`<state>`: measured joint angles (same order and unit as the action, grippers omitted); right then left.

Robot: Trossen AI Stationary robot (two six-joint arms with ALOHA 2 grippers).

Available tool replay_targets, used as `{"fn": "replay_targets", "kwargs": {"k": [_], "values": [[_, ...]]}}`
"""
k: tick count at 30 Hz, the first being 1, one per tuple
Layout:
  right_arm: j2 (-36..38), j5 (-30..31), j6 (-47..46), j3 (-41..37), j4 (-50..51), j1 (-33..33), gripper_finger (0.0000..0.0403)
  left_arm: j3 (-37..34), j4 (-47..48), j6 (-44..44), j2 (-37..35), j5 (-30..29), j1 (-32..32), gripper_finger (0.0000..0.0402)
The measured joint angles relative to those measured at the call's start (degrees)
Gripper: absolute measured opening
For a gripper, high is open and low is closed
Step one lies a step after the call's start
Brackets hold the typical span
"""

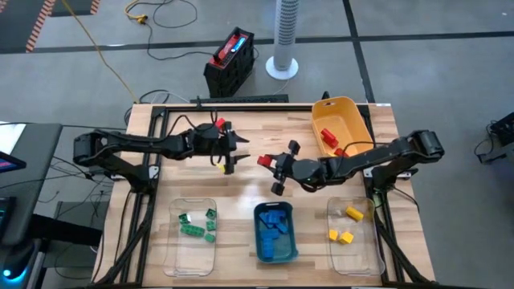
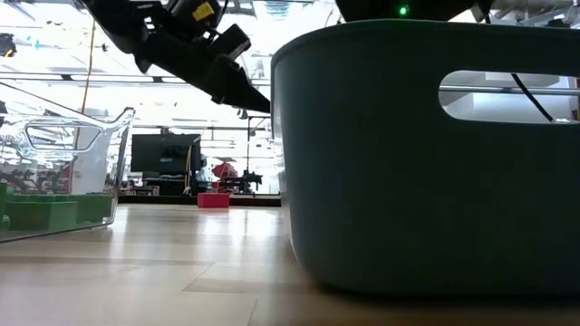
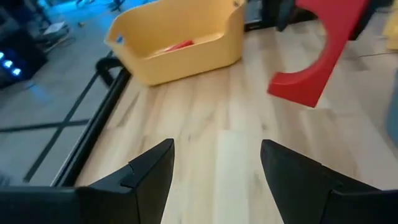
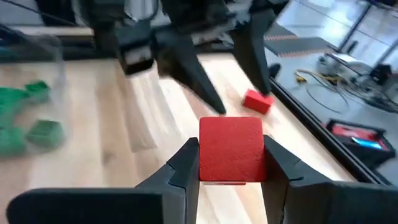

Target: Sort blocks

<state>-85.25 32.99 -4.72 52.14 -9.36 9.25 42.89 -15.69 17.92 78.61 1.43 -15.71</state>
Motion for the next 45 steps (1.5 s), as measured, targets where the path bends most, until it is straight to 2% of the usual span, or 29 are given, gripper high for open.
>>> {"fn": "replay_targets", "kwargs": {"k": [14, 20, 25, 29, 35, 41, 45], "values": [[2.96, 4.46, -9.19, -0.04, 14.57, -1.96, 0.0122, 0.04, 1.48, -1.71, -0.6, 0.33, -3.1, 0.0234], [5.13, 8.22, -13.95, -0.04, 21.34, -1.98, 0.0123, 0.07, 5.06, -1.69, -4.69, 0.35, -3.45, 0.0234], [7.04, 10.01, -17.34, -0.04, 27.93, -3.42, 0.0123, 0.09, 12.4, -0.06, -7.83, 0.45, -3.43, 0.0234], [9.83, 10.69, -20.84, -0.04, 34.23, -6.79, 0.0123, 0.09, 17.61, 2.26, -8.46, 0.44, -3.43, 0.0234], [13.55, 9.83, -28.44, -0.02, 46.15, -14.24, 0.0123, 0.09, 17.52, 2.83, -8.46, 0.46, -3.43, 0.0234], [13.88, 4.93, -36.36, -0.02, 57.34, -22.58, 0.0123, 0.09, 17.44, 2.79, -8.46, 0.46, -3.4, 0.0234], [12.84, 2.2, -37.54, -0.04, 60.22, -26.49, 0.0123, 0.09, 17.42, 2.73, -8.46, 0.46, -3.4, 0.0234]]}}
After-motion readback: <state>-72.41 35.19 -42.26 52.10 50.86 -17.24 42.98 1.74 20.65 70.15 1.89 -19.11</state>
